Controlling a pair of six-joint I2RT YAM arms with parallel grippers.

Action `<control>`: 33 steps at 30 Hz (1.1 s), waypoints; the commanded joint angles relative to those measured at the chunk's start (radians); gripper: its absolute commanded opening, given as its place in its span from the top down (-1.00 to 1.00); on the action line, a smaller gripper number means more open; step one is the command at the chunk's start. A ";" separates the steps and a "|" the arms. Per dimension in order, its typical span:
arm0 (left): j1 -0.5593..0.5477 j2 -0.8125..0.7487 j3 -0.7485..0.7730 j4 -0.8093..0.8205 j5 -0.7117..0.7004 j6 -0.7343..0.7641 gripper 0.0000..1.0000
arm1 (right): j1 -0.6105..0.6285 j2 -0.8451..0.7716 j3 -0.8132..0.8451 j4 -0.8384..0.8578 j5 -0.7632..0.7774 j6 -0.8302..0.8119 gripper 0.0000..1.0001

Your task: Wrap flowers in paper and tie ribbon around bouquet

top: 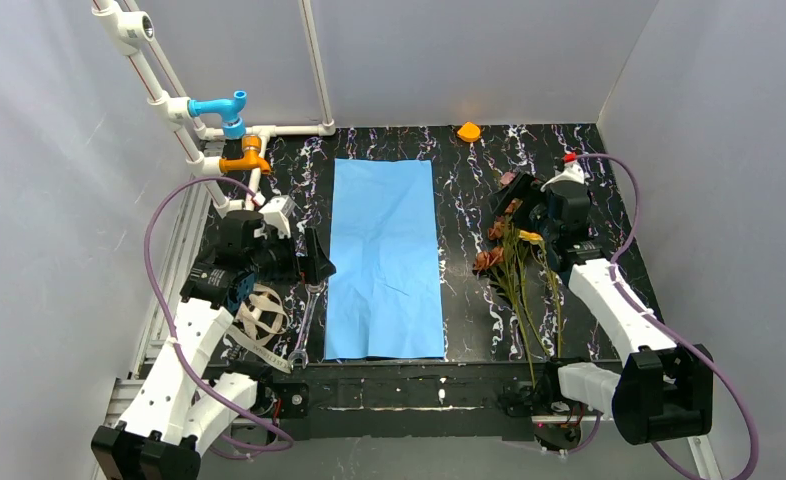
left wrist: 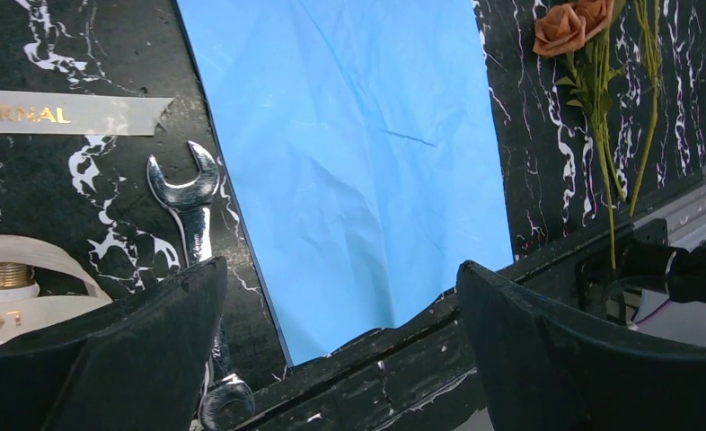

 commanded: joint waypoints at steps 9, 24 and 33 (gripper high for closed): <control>-0.080 0.031 0.003 -0.001 0.025 0.019 -0.99 | 0.001 0.053 0.057 -0.210 -0.071 -0.001 -0.97; -0.252 0.135 0.001 -0.015 -0.057 0.008 -0.86 | 0.289 0.121 0.172 -0.527 0.148 -0.090 -0.97; -0.412 0.240 0.039 -0.128 -0.229 -0.069 -0.66 | 0.431 0.061 0.041 -0.491 0.086 -0.032 -0.93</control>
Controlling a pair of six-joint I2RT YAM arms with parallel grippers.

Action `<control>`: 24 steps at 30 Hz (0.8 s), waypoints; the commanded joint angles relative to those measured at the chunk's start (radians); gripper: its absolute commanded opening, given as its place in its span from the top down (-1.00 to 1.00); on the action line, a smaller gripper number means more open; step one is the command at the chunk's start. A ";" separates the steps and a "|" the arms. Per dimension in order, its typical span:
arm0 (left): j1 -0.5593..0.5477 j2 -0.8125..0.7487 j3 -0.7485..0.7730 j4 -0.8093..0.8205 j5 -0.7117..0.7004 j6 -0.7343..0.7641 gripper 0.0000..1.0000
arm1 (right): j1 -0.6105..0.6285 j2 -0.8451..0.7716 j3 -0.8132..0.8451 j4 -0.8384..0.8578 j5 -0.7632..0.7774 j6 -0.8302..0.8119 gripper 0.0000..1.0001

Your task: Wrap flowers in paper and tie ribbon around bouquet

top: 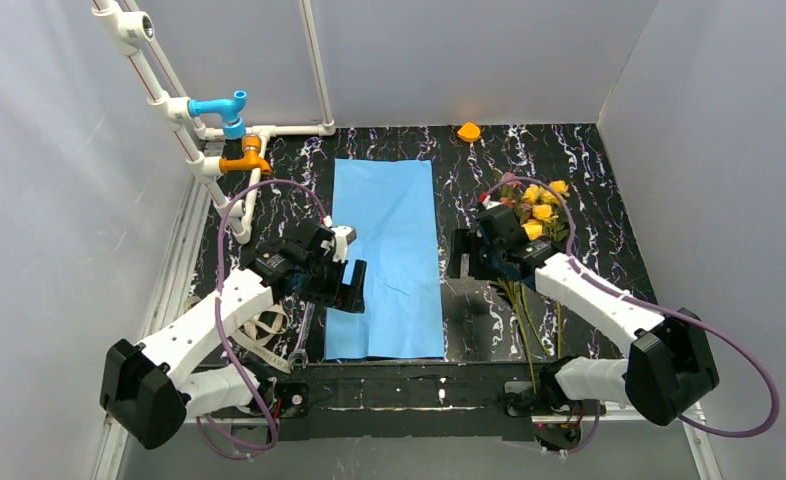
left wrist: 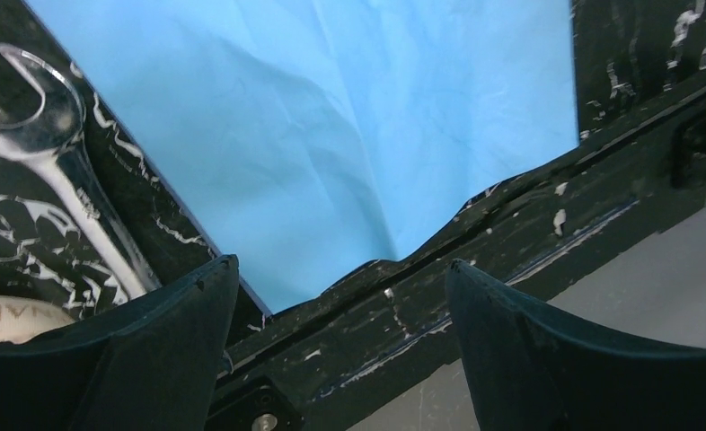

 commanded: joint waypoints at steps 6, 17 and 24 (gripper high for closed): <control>-0.065 -0.184 0.050 -0.226 -0.348 -0.129 -0.64 | 0.274 -0.001 -0.001 -0.014 0.072 0.070 -0.87; -0.064 -0.441 0.046 -0.271 -0.549 -0.163 -0.63 | 0.701 0.391 0.351 -0.121 0.339 0.124 -0.86; -0.064 -0.496 0.040 -0.270 -0.567 -0.175 -0.63 | 0.781 0.593 0.522 -0.214 0.411 0.202 -0.81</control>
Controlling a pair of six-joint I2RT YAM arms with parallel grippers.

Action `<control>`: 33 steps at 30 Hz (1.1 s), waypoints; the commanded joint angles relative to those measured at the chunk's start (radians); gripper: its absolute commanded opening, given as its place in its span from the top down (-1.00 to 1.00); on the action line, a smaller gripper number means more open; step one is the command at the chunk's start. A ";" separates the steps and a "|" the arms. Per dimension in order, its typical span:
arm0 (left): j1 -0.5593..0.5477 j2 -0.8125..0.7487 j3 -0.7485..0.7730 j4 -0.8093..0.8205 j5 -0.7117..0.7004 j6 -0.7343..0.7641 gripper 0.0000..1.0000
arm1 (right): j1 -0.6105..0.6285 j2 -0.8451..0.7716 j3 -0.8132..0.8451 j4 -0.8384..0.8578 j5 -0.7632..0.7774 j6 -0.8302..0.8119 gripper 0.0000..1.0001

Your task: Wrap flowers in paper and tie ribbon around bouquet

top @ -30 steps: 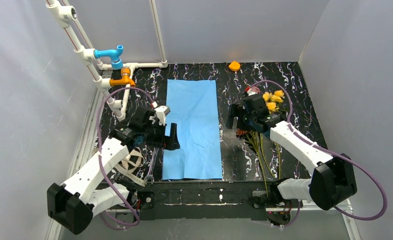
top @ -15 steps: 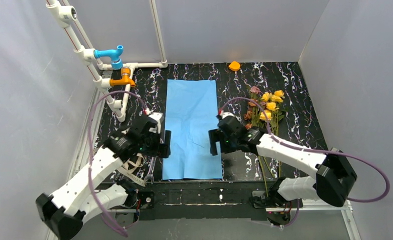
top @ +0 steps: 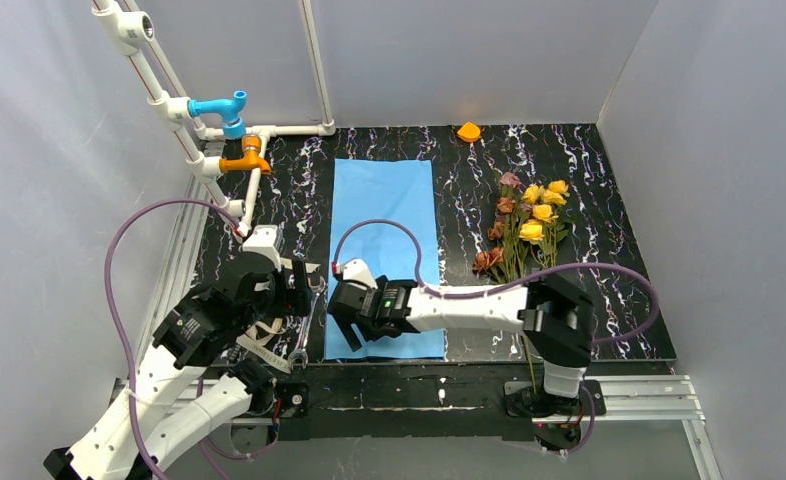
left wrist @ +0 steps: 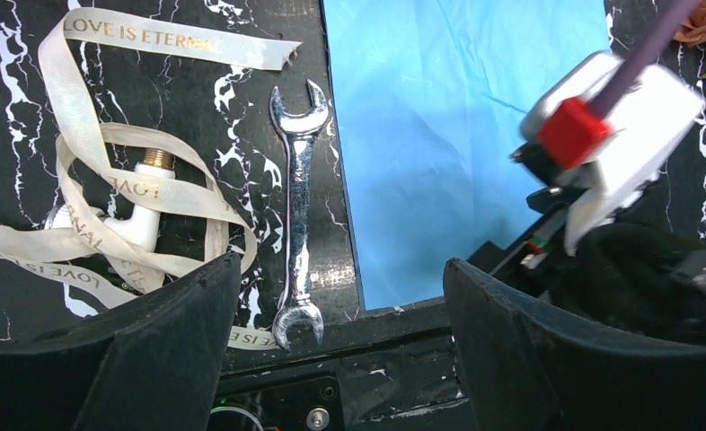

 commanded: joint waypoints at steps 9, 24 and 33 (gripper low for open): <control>-0.003 -0.022 0.005 -0.026 -0.047 -0.015 -0.64 | 0.009 0.160 0.132 -0.118 0.129 0.094 -0.47; -0.003 -0.024 0.003 -0.025 -0.047 -0.016 -0.64 | 0.009 0.195 0.113 -0.091 0.116 0.075 0.72; -0.003 -0.014 0.000 -0.021 -0.033 -0.016 -0.64 | -0.003 0.117 0.186 -0.152 0.165 0.047 0.97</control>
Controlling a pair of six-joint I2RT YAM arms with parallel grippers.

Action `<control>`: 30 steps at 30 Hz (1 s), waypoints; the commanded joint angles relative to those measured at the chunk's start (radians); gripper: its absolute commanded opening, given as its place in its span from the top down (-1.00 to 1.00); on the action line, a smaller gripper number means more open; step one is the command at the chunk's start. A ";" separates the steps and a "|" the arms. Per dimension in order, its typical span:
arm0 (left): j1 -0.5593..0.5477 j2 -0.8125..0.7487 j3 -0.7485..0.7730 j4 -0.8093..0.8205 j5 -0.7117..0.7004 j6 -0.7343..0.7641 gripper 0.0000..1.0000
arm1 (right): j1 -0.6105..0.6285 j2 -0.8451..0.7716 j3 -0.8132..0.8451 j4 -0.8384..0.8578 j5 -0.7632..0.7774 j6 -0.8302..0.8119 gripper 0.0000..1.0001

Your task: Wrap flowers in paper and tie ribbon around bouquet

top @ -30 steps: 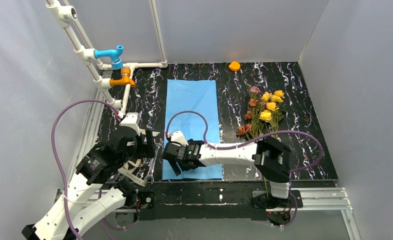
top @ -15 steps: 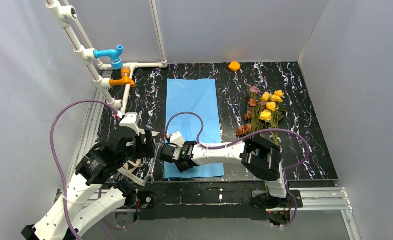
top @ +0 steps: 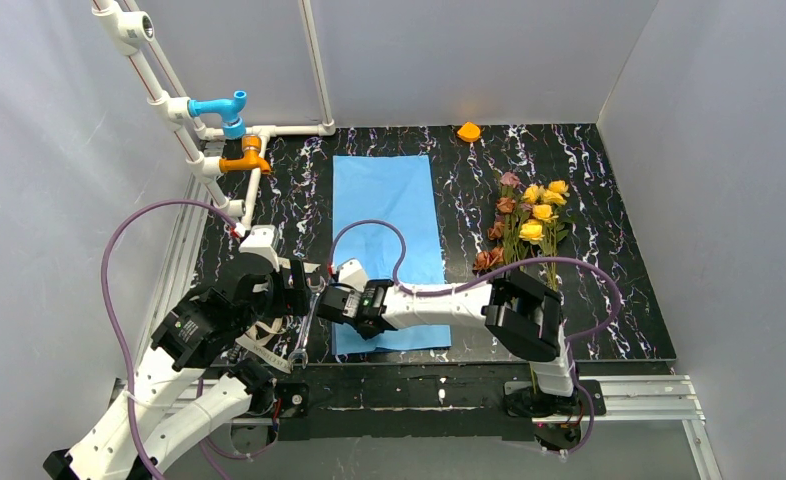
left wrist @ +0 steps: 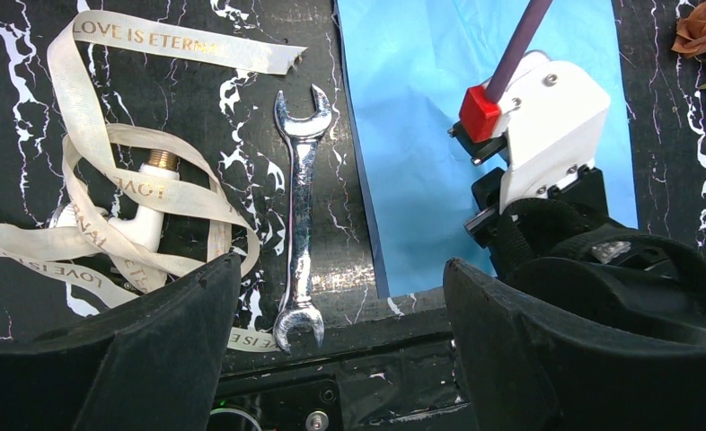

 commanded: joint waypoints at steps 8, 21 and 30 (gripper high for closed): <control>-0.003 -0.011 -0.056 0.082 0.084 -0.030 -0.75 | -0.147 -0.332 -0.100 0.139 -0.097 -0.075 0.97; -0.002 0.078 -0.284 0.391 0.231 -0.244 -0.66 | -0.472 -0.788 -0.468 0.398 -0.311 0.094 0.97; 0.064 0.338 -0.185 0.494 0.186 -0.153 -0.74 | -0.635 -0.964 -0.741 0.564 -0.422 0.290 0.97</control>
